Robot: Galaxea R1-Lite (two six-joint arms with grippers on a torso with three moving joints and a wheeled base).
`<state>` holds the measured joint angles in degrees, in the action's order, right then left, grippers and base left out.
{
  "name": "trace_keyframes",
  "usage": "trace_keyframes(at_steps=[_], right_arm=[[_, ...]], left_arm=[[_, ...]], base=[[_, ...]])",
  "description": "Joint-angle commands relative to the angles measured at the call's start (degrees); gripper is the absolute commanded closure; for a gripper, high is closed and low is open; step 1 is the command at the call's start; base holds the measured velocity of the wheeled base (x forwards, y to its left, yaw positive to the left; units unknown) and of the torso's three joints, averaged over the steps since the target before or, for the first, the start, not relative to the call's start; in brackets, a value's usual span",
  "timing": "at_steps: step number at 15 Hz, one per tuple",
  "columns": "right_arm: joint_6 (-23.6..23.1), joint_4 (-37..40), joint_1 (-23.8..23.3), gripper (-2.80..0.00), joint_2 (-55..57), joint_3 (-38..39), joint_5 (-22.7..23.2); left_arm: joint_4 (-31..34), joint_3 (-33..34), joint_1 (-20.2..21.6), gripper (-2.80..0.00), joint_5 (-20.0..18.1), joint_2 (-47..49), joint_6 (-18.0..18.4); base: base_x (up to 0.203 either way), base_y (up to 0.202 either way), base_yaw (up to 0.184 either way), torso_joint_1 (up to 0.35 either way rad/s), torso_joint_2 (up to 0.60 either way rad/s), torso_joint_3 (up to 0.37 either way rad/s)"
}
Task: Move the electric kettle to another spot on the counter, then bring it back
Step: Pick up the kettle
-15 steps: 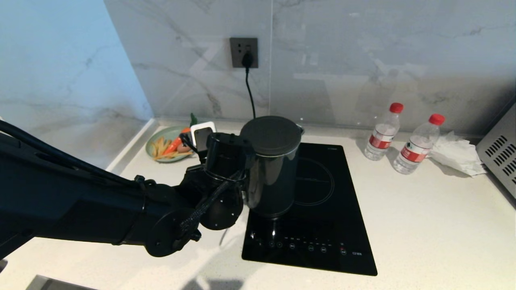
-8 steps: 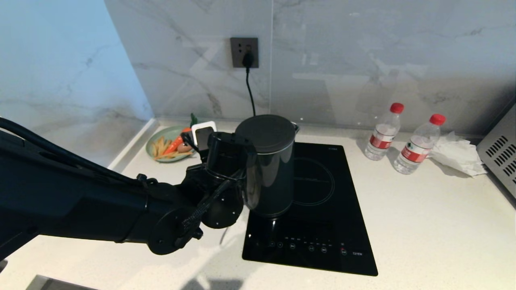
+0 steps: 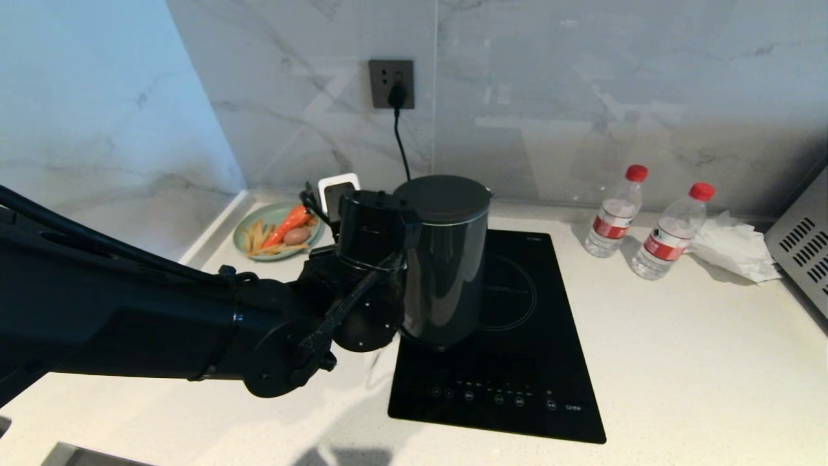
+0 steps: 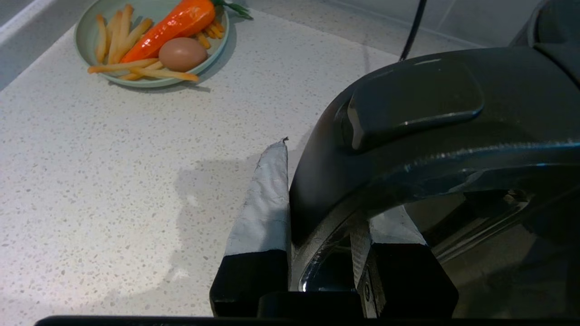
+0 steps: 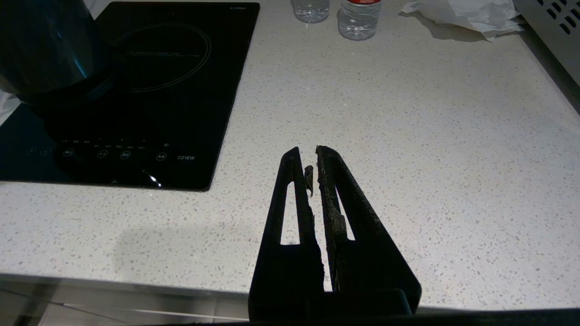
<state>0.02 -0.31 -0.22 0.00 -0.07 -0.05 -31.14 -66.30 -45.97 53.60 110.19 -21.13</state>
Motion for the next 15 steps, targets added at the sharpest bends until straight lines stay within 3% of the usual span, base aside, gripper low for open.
trace_keyframes(at_steps=[1, 15], right_arm=[[-0.02, -0.04, 0.00, 0.00, 0.00, 0.05, -0.04], [-0.02, -0.04, -0.04, 0.00, 0.00, -0.01, 0.01]], left_arm=[[-0.24, -0.23, -0.02, 0.00, 0.36, -0.66, -0.14], [-0.32, -0.23, 0.27, 0.00, 0.54, -1.14, -0.55]], base=[[0.000, 0.000, 0.000, 0.000, 0.00, 0.000], [0.000, 0.000, 0.000, 0.000, 0.00, 0.000]])
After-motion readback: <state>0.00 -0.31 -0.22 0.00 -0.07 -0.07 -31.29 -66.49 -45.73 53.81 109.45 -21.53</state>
